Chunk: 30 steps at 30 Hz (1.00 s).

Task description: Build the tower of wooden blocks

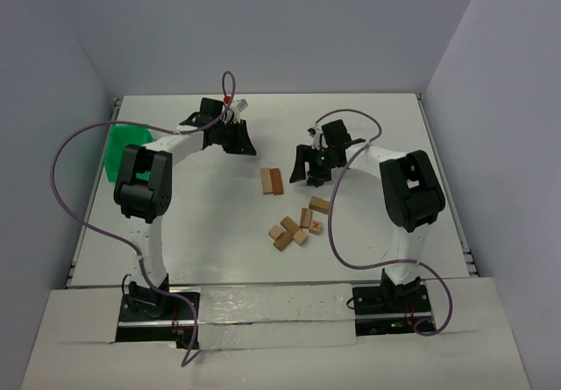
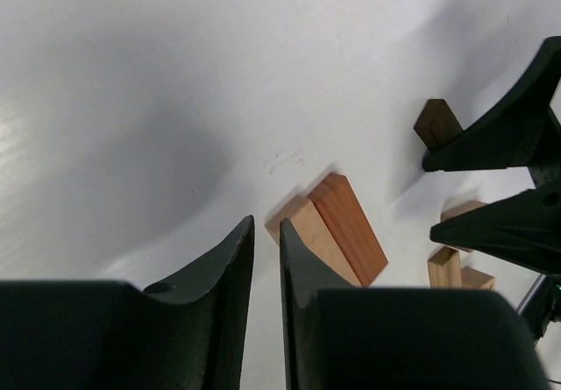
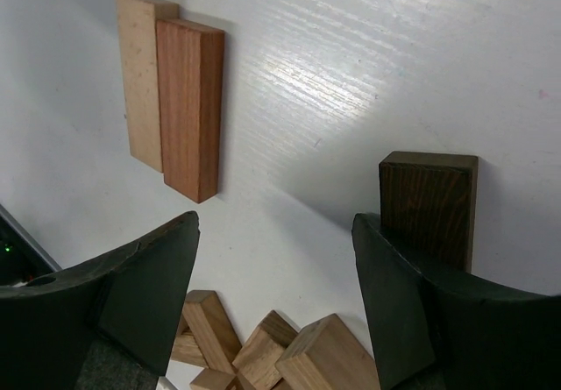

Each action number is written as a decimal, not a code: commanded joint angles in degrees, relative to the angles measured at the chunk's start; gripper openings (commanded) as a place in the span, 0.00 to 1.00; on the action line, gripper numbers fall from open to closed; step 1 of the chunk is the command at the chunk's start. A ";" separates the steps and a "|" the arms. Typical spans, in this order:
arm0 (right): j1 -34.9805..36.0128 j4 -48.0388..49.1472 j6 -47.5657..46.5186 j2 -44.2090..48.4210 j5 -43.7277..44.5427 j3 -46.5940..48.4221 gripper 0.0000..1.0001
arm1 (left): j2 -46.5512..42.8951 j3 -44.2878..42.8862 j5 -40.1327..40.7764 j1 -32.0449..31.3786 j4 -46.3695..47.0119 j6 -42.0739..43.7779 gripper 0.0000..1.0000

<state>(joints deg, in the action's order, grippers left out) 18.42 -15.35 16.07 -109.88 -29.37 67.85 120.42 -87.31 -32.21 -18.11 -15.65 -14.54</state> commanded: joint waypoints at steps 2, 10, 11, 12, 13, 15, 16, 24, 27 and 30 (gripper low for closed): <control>-0.75 -2.82 -0.34 -3.43 4.14 0.51 0.77 | 2.96 -4.22 -0.82 0.01 -1.40 0.05 0.20; -0.70 -3.23 -0.16 -4.50 3.62 1.36 0.77 | 6.48 -5.94 -4.70 -1.26 -2.02 -0.22 0.13; -0.75 -3.28 -0.16 -4.55 3.62 1.41 0.77 | 6.78 -6.00 -4.87 -1.40 -2.02 -0.22 0.13; -0.75 -3.28 -0.16 -4.55 3.63 1.41 0.77 | 7.40 -6.12 -5.24 -1.59 -2.02 -0.23 0.13; -0.75 -3.28 -0.16 -4.55 3.73 1.41 0.77 | 7.64 -6.17 -5.34 -1.69 -2.02 -0.28 0.13; -0.66 -3.37 -0.11 -4.58 3.79 1.41 0.77 | 8.16 -6.26 -5.64 -1.90 -2.14 -0.31 0.13; -0.69 -3.40 -0.16 -4.67 3.79 1.44 0.77 | 8.49 -6.20 -5.85 -2.05 -2.22 -0.34 0.13; -0.79 -3.58 -0.08 -4.99 3.66 1.72 0.77 | 9.75 -5.54 -6.28 -3.22 -2.32 -0.31 0.12; -0.75 -3.62 -0.24 -4.90 3.62 1.76 0.77 | 9.92 -5.50 -6.20 -3.59 -2.44 -0.23 0.12; -0.84 -3.63 -0.16 -4.90 3.62 1.76 0.77 | 10.01 -5.46 -6.15 -3.60 -2.42 -0.31 0.12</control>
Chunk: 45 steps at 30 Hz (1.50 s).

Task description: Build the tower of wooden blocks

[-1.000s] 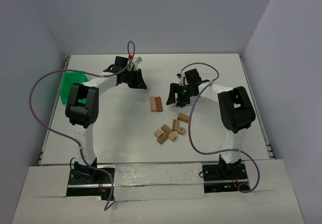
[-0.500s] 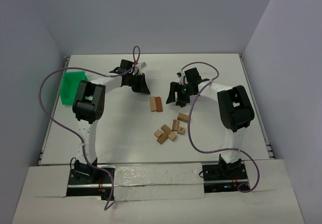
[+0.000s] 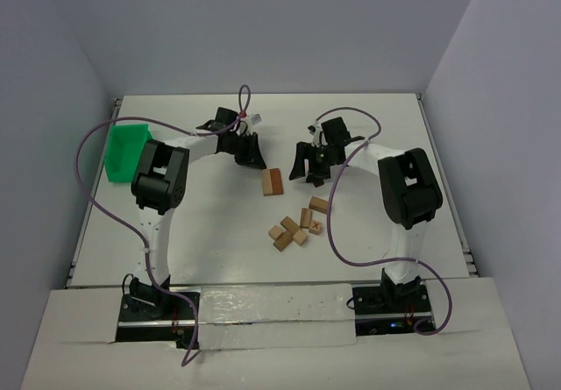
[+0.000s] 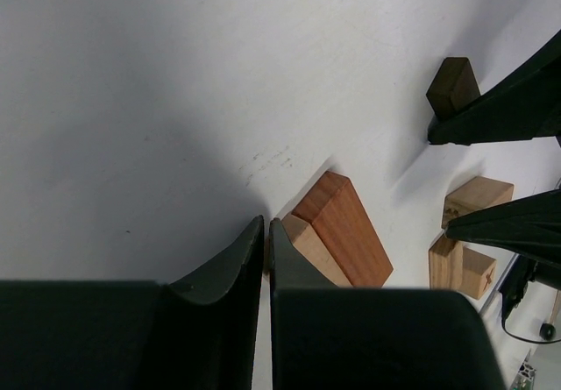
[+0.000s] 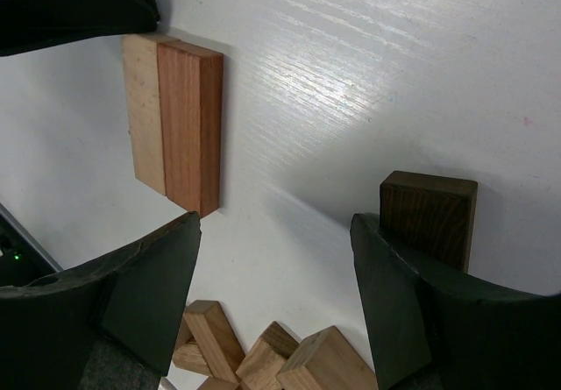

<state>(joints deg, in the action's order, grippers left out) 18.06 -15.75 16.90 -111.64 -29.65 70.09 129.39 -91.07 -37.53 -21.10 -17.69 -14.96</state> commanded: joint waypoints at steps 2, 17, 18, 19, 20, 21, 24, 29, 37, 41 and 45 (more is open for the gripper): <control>-0.49 -3.24 -0.99 -3.14 3.90 -0.49 0.77 | 0.90 -1.45 -0.73 -0.68 -0.32 0.04 0.12; -0.49 -2.10 -2.31 0.90 3.11 -2.68 0.77 | -5.20 -4.20 3.07 10.44 2.04 -1.46 0.38; -0.49 -2.05 -2.83 2.03 2.89 -2.85 0.77 | -6.55 -4.51 3.03 11.06 1.17 -0.16 0.39; -0.49 -2.01 -3.35 3.17 2.67 -3.03 0.77 | -7.91 -4.82 2.99 11.68 0.31 1.14 0.40; -0.49 -2.01 -3.80 4.15 2.58 -3.30 0.77 | -9.07 -4.73 3.16 12.13 -0.41 2.48 0.41; -0.41 -2.16 -4.66 5.88 2.50 -3.69 0.77 | -11.50 -3.56 3.55 12.37 -1.35 4.91 0.45; -0.42 -3.74 -7.85 9.70 2.46 -4.21 0.78 | -17.57 1.57 2.78 12.40 -2.82 9.19 0.59; -0.05 -8.01 -15.56 16.46 2.58 -6.60 0.81 | -27.76 12.79 -0.25 12.40 -4.28 16.92 0.81; 0.38 -14.77 -27.17 23.57 10.73 -9.54 0.84 | -38.79 23.41 -1.07 12.40 -9.78 23.81 0.83; 1.80 -17.30 -31.93 22.70 15.55 -8.79 0.76 | -41.31 25.83 -0.82 12.40 -9.24 23.82 0.83; 3.41 -19.40 -35.51 22.00 16.93 -8.57 0.70 | -42.81 27.82 -0.97 12.40 -7.19 22.57 0.83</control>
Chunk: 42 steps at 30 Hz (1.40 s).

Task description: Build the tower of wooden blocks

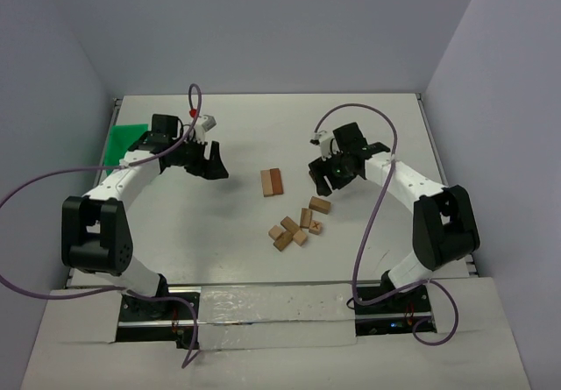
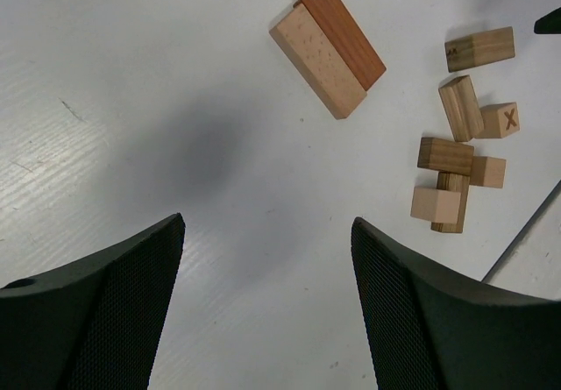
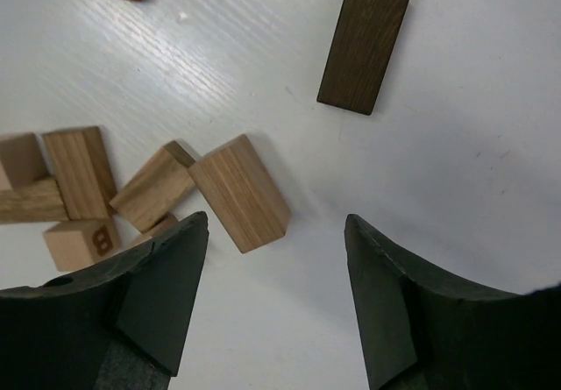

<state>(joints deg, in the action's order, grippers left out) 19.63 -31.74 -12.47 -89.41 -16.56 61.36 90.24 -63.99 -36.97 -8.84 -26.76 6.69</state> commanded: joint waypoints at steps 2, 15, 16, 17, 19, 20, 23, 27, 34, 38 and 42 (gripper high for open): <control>2.86 -3.71 -6.78 -0.38 4.67 0.05 0.68 | -3.90 1.19 -1.64 0.14 2.37 0.47 0.83; 8.29 -2.04 -6.59 -5.91 6.92 -0.01 0.59 | -2.05 2.79 -2.20 0.14 5.47 -2.06 0.82; 8.46 -1.87 -6.46 -6.35 7.03 0.18 0.59 | -1.81 2.68 -2.23 0.14 5.55 -2.12 0.82; 8.60 -1.68 -6.21 -6.86 7.39 0.30 0.59 | -1.58 2.65 -2.17 0.14 5.64 -2.23 0.82; 9.00 -1.24 -6.07 -7.52 8.15 0.39 0.59 | -1.28 2.65 -2.14 0.14 5.72 -2.26 0.82; 9.16 -1.03 -6.07 -8.00 8.45 0.48 0.59 | -1.16 2.70 -2.14 0.14 5.81 -2.29 0.82; 9.49 -0.70 -6.09 -8.70 9.35 0.69 0.58 | -1.02 2.87 -2.02 0.14 6.14 -2.40 0.82; 9.82 -0.83 -5.94 -9.38 9.87 0.79 0.50 | -0.76 3.18 -1.76 0.14 6.57 -2.57 0.82; 9.99 -2.00 0.67 -8.41 9.41 0.26 0.03 | -0.68 3.58 -0.80 0.14 7.31 -3.14 0.82; 9.97 -1.40 7.68 -7.48 10.19 -0.74 0.00 | -0.67 3.70 -0.28 0.14 7.78 -3.61 0.82; 9.81 -2.11 16.01 -9.53 9.56 -0.25 0.00 | -0.66 3.70 0.20 0.14 7.87 -3.85 0.82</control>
<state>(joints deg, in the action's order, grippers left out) 29.08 -33.78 -6.67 -97.93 -6.92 61.34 89.17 -60.28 -37.19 -8.84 -21.83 3.35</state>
